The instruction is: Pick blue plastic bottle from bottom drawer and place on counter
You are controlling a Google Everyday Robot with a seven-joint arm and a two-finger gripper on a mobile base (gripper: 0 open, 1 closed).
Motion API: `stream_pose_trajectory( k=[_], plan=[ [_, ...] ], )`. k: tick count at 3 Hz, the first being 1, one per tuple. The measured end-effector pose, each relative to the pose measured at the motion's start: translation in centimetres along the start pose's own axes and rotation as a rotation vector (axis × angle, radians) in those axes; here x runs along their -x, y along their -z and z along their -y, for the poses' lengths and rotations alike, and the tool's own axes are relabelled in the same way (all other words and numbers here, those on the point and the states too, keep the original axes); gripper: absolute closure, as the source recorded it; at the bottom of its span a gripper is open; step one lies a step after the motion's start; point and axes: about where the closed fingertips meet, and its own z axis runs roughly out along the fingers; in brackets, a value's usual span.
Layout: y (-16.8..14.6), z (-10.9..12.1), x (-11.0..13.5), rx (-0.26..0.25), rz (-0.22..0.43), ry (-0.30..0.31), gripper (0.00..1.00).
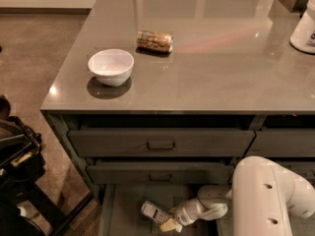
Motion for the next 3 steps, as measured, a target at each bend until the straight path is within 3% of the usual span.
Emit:
stream_pose_trajectory(
  k=[2, 3],
  plan=[
    [0.2, -0.5, 0.2, 0.011, 0.003, 0.010, 1.00],
    [3.3, -2.1, 2.2, -0.052, 0.080, 0.020, 1.00]
  ],
)
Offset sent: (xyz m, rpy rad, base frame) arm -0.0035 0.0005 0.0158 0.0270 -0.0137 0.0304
